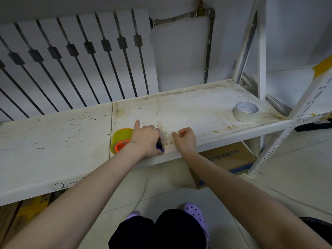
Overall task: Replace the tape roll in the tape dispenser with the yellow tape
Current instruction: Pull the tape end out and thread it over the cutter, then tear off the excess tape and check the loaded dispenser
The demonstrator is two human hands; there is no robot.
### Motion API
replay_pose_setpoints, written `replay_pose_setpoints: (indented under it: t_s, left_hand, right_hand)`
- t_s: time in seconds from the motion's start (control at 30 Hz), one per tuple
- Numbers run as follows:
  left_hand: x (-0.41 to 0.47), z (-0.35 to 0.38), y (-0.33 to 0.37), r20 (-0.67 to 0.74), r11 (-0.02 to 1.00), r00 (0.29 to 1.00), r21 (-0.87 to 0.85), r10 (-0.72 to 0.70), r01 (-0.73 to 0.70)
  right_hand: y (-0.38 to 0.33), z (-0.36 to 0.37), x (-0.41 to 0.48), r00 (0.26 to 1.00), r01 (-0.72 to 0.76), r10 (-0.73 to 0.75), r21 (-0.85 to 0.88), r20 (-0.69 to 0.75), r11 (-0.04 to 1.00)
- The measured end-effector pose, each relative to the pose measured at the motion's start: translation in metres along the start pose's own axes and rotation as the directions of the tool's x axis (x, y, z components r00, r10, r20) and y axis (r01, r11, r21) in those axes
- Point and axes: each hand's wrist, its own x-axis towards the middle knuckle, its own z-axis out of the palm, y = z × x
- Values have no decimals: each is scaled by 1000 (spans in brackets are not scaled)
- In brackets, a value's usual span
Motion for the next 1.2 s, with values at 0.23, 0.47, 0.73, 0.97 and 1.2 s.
replay_pose_setpoints:
  t_s: [0.23, 0.47, 0.73, 0.97, 1.2]
  left_hand:
    - [17, 4, 7, 49, 1000, 999, 12, -11, 10]
    - [11, 2, 3, -6, 1000, 1000, 5, 5, -5]
    - [-1, -8, -9, -152, 959, 983, -276, -107, 62]
    - [-12, -18, -15, -274, 834, 932, -549, -236, 50]
    - [-24, -14, -8, -389, 753, 870, -657, -303, -31]
  right_hand:
    - [-5, -6, 2, 999, -6, 5, 9, 44, 1000]
    - [-12, -15, -5, 985, 165, -163, -19, 61, 986]
    - [-39, -24, -12, 952, 307, -307, 14, 5, 952]
    - [-66, -34, -16, 912, 411, -410, -49, 19, 911]
    - [-92, -39, -29, 817, 576, -575, -121, 47, 809]
